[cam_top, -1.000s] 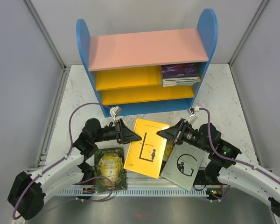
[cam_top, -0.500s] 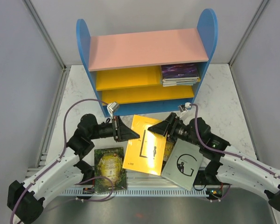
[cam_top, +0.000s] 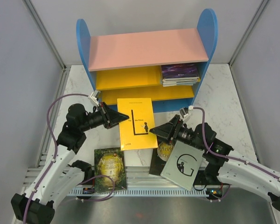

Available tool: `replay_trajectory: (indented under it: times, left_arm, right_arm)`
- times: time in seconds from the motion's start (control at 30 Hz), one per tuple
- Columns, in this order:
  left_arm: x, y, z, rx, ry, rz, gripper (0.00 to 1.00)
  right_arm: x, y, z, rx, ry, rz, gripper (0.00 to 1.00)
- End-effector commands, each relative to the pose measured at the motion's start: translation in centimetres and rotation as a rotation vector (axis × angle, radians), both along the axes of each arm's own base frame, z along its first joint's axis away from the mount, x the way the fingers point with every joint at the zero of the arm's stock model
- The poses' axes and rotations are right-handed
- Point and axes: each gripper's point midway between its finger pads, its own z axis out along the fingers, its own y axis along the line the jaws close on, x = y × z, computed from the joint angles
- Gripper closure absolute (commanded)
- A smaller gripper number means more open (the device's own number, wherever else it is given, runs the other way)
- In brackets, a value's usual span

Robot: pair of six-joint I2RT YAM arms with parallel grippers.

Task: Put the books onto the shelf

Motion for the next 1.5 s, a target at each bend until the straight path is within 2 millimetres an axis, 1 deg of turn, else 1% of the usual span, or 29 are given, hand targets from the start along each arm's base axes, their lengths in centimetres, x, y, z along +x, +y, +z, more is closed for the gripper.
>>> replay_trajectory:
  times: [0.0, 0.03, 0.07, 0.1, 0.17, 0.2, 0.23, 0.33, 0.37, 0.4, 0.5, 0.53, 0.57, 0.7, 0.8, 0.9, 0.93, 1.03, 1.07, 1.1, 1.13, 1.2, 1.23, 1.27, 1.3, 1.33, 1.37, 1.4, 1.47]
  left_arm:
    - [-0.1, 0.9, 1.9, -0.018, -0.084, 0.053, 0.98]
    - [0.0, 1.0, 2.0, -0.017, -0.084, 0.066, 0.98]
    - [0.1, 1.1, 1.9, -0.018, -0.078, 0.078, 0.98]
    - [0.3, 1.2, 1.9, -0.019, -0.077, 0.092, 0.98]
    - [0.4, 1.3, 2.0, -0.023, -0.075, 0.099, 0.98]
    - [0.5, 1.3, 2.0, -0.022, -0.074, 0.100, 0.98]
    - [0.6, 1.3, 2.1, -0.023, -0.074, 0.102, 0.98]
    - [0.8, 1.5, 2.2, -0.024, -0.076, 0.121, 0.98]
    - [0.9, 1.5, 2.4, -0.024, -0.083, 0.122, 0.98]
    - [0.9, 1.5, 2.4, -0.021, -0.085, 0.122, 0.98]
    - [1.2, 1.9, 2.4, 0.014, -0.095, 0.133, 0.98]
    - [1.4, 2.2, 2.8, 0.024, -0.105, 0.145, 0.98]
    - [1.3, 2.3, 2.5, 0.043, -0.111, 0.144, 0.98]
    - [1.4, 2.5, 2.3, 0.052, -0.109, 0.148, 0.98]
    - [1.6, 2.7, 2.0, 0.057, -0.104, 0.159, 0.98]
    - [1.9, 2.8, 1.9, 0.064, -0.096, 0.170, 0.98]
    - [2.0, 2.9, 1.9, 0.066, -0.097, 0.173, 0.98]
    - [2.2, 2.9, 1.7, 0.081, -0.086, 0.176, 0.98]
    - [2.2, 2.9, 1.5, 0.095, -0.088, 0.172, 0.98]
    - [2.3, 2.9, 1.2, 0.110, -0.076, 0.166, 0.97]
    - [2.2, 3.0, 0.9, 0.143, -0.072, 0.158, 0.92]
    - [2.1, 3.1, 0.7, 0.177, -0.070, 0.145, 0.80]
    - [2.0, 3.2, 1.0, 0.202, -0.094, 0.142, 0.68]
    - [1.9, 3.5, 0.6, 0.223, -0.082, 0.149, 0.63]
    - [1.7, 3.7, 0.6, 0.236, -0.085, 0.156, 0.51]
    - [1.6, 4.0, 1.3, 0.249, -0.117, 0.163, 0.45]
    - [1.4, 4.2, 1.1, 0.266, -0.106, 0.170, 0.40]
    - [1.2, 4.3, 1.2, 0.275, -0.111, 0.170, 0.32]
    - [0.9, 4.6, 1.9, 0.297, -0.138, 0.169, 0.26]
  right_arm:
    - [0.5, 0.3, 4.1, 0.145, -0.028, -0.027, 0.23]
    - [0.5, 0.6, 4.4, 0.143, -0.034, -0.019, 0.24]
    - [0.4, 0.8, 5.5, 0.156, -0.050, -0.011, 0.25]
    - [0.4, 1.3, 5.4, 0.150, -0.045, -0.002, 0.26]
    - [-0.1, 1.9, 6.6, 0.182, -0.057, 0.028, 0.28]
    - [0.0, 2.3, 6.4, 0.182, -0.051, 0.033, 0.29]
    - [-0.5, 2.5, 6.9, 0.204, -0.058, 0.049, 0.30]
    - [-1.2, 3.3, 7.4, 0.227, -0.059, 0.074, 0.35]
    - [-1.1, 3.4, 7.7, 0.231, -0.062, 0.068, 0.36]
    - [-1.2, 3.6, 7.7, 0.226, -0.063, 0.068, 0.38]
    - [-1.7, 3.6, 8.2, 0.239, -0.066, 0.073, 0.51]
    - [-1.7, 3.6, 8.0, 0.235, -0.062, 0.073, 0.56]
    - [-1.8, 3.5, 8.0, 0.233, -0.062, 0.074, 0.58]
    - [-2.4, 3.2, 8.3, 0.246, -0.059, 0.086, 0.60]
    - [-2.7, 3.6, 8.8, 0.262, -0.066, 0.105, 0.60]
    - [-2.8, 4.0, 9.4, 0.273, -0.075, 0.114, 0.72]
    - [-2.7, 4.1, 9.6, 0.278, -0.080, 0.110, 0.83]
    - [-2.2, 4.3, 10.5, 0.296, -0.097, 0.090, 1.00]
    - [-2.0, 4.3, 11.3, 0.306, -0.108, 0.077, 1.00]
    - [-1.6, 4.5, 11.3, 0.292, -0.111, 0.064, 1.00]
    - [-1.5, 4.5, 12.4, 0.303, -0.126, 0.056, 1.00]
    - [-0.7, 4.8, 12.5, 0.267, -0.140, 0.025, 1.00]
    - [-0.6, 5.0, 12.9, 0.257, -0.150, 0.024, 1.00]
    - [-0.4, 5.4, 14.2, 0.258, -0.171, 0.022, 1.00]
    - [0.3, 5.7, 14.2, 0.230, -0.173, -0.003, 1.00]
    - [0.4, 5.7, 16.0, 0.240, -0.212, -0.003, 1.00]
    - [1.0, 6.6, 15.5, 0.213, -0.213, -0.002, 1.00]
    - [1.1, 6.9, 15.7, 0.202, -0.221, 0.015, 1.00]
    - [1.9, 7.5, 16.5, 0.197, -0.237, 0.012, 1.00]
